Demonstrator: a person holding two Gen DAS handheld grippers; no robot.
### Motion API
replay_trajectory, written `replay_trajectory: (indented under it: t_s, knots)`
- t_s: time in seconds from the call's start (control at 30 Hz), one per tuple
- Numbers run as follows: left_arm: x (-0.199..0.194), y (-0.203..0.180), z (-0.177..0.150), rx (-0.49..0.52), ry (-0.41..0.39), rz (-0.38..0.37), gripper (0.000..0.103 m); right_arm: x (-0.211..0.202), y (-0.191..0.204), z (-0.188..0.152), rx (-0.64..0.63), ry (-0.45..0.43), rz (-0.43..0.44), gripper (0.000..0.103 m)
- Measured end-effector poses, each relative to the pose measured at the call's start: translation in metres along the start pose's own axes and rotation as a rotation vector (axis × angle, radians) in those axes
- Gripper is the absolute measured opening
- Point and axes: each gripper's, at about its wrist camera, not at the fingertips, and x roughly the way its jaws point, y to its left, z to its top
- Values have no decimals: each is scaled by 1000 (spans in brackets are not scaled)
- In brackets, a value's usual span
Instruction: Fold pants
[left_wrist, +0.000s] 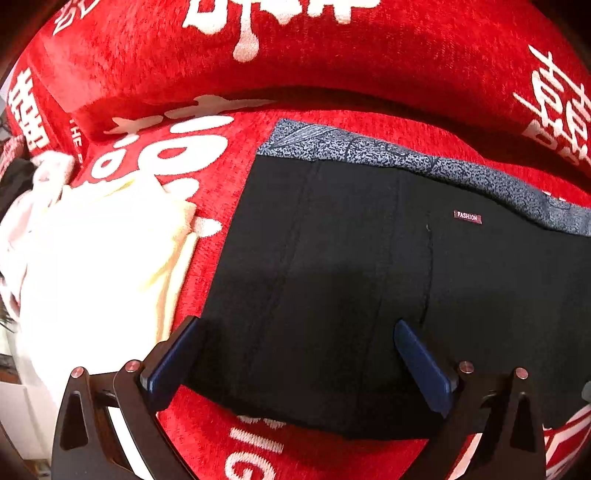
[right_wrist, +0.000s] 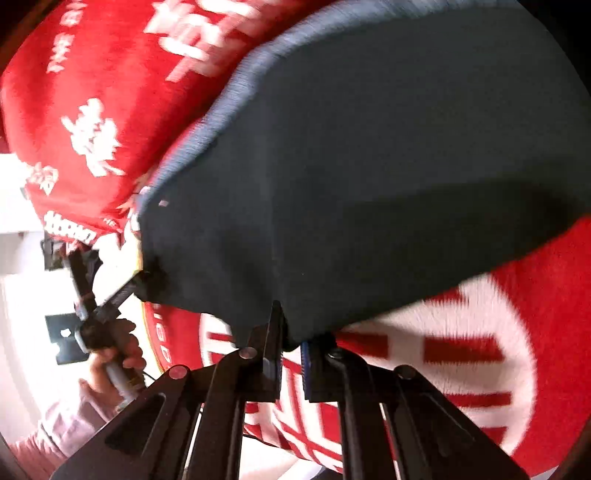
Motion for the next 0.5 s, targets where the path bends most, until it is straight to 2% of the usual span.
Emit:
replay_trajectory:
  t_s: [0.1, 0.13, 0.17, 0.27, 0.37, 0.43, 0.5]
  knots:
    - [-10, -7, -1, 15, 30, 43, 103, -14, -6, -3, -22, 50, -25, 11]
    - [-17, -12, -2, 26, 30, 51, 103, -17, -4, -3, -31, 64, -46, 19]
    - [-25, -18, -4, 35, 21, 52, 103, -31, -5, -4, -59, 59, -88, 21]
    - [-57, -55, -13, 91, -25, -7, 103, -78, -7, -1, -151, -56, -194, 21]
    - [-74, -117, -19, 138, -45, -128, 103, -104, -4, 19, -203, -169, -266, 21]
    - [-70, -157, -21, 156, -28, -191, 103, -102, -4, 38, -253, -167, -315, 21]
    - [-59, -194, -25, 189, -13, -189, 103, -89, -11, 50, -328, -132, -398, 21]
